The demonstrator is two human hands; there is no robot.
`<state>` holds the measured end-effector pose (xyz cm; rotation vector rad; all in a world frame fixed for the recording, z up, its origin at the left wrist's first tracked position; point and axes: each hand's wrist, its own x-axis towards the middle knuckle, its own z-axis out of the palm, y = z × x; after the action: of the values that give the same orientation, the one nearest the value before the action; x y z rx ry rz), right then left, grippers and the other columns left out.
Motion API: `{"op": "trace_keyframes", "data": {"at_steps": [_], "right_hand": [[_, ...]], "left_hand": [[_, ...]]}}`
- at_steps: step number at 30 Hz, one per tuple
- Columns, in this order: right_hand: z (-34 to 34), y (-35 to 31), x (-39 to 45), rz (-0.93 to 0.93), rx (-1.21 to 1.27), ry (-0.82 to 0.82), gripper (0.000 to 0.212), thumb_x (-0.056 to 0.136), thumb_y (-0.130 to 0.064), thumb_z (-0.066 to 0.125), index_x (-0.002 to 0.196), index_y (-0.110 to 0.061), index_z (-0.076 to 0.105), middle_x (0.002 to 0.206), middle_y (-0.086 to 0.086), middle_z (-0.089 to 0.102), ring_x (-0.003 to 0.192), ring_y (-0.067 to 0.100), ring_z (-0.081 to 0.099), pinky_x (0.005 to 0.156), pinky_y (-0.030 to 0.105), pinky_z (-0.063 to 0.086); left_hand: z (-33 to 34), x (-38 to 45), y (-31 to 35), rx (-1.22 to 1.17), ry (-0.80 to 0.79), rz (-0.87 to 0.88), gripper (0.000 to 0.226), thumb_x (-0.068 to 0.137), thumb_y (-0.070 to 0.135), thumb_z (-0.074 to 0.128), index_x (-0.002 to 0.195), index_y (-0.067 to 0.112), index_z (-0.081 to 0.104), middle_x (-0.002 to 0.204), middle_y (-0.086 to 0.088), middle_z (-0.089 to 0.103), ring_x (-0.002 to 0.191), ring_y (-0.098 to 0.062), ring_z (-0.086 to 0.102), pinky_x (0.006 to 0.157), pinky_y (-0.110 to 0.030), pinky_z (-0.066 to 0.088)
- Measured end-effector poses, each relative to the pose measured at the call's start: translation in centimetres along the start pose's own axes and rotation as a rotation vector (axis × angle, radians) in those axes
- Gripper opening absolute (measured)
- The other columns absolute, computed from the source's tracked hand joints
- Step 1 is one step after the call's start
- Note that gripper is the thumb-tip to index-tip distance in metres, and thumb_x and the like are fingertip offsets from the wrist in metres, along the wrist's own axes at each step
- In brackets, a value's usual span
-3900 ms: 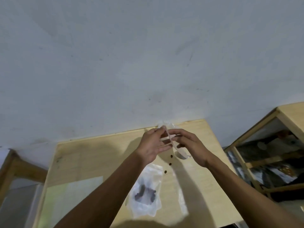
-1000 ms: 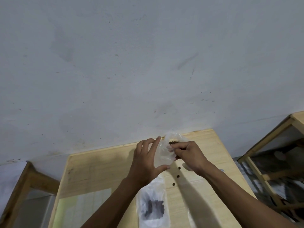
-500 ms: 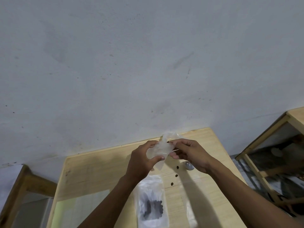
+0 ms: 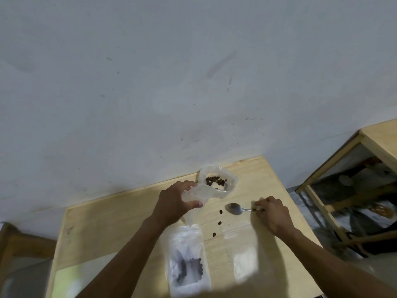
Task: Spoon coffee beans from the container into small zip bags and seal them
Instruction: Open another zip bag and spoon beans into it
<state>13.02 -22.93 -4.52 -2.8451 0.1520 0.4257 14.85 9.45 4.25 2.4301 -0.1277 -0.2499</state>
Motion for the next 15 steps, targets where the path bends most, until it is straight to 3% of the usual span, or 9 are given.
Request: {"op": "trace_keyframes", "data": {"at_steps": [4, 9, 12, 15], "right_hand": [[1.2, -0.1, -0.2, -0.034, -0.027, 0.084, 0.020, 0.093, -0.027, 0.055, 0.108, -0.030, 0.067, 0.107, -0.001, 0.055, 0.103, 0.025, 0.050, 0.075, 0.035, 0.035], [1.3, -0.2, 0.3, -0.035, -0.040, 0.025, 0.016, 0.098, -0.019, 0.044, 0.102, -0.025, 0.059, 0.108, -0.002, 0.054, 0.104, 0.022, 0.046, 0.085, 0.037, 0.038], [0.0, 0.1, 0.0, -0.099, 0.285, -0.014, 0.020, 0.096, -0.011, 0.048, 0.091, -0.029, 0.055, 0.096, -0.007, 0.059, 0.093, 0.016, 0.054, 0.084, 0.038, 0.042], [-1.0, 0.2, -0.1, -0.158, 0.612, 0.126, 0.025, 0.096, -0.010, 0.056, 0.087, -0.033, 0.053, 0.089, -0.010, 0.061, 0.080, 0.006, 0.056, 0.068, 0.029, 0.044]], "left_hand": [[0.7, 1.4, -0.1, 0.210, -0.153, 0.053, 0.064, 0.068, 0.059, 0.076, 0.126, 0.038, 0.060, 0.125, 0.011, 0.063, 0.108, -0.010, 0.060, 0.096, -0.035, 0.045], [1.3, 2.9, 0.0, 0.297, -0.179, 0.093, 0.065, 0.069, 0.058, 0.076, 0.128, 0.037, 0.058, 0.129, 0.010, 0.060, 0.113, -0.013, 0.058, 0.099, -0.036, 0.042], [1.4, 3.6, -0.5, 0.330, -0.203, 0.111, 0.066, 0.069, 0.061, 0.074, 0.129, 0.039, 0.057, 0.132, 0.010, 0.057, 0.117, -0.013, 0.056, 0.101, -0.037, 0.041], [1.3, 4.1, -1.1, 0.325, -0.212, 0.125, 0.071, 0.064, 0.067, 0.069, 0.128, 0.038, 0.059, 0.133, 0.012, 0.057, 0.119, -0.012, 0.056, 0.102, -0.037, 0.042]]}}
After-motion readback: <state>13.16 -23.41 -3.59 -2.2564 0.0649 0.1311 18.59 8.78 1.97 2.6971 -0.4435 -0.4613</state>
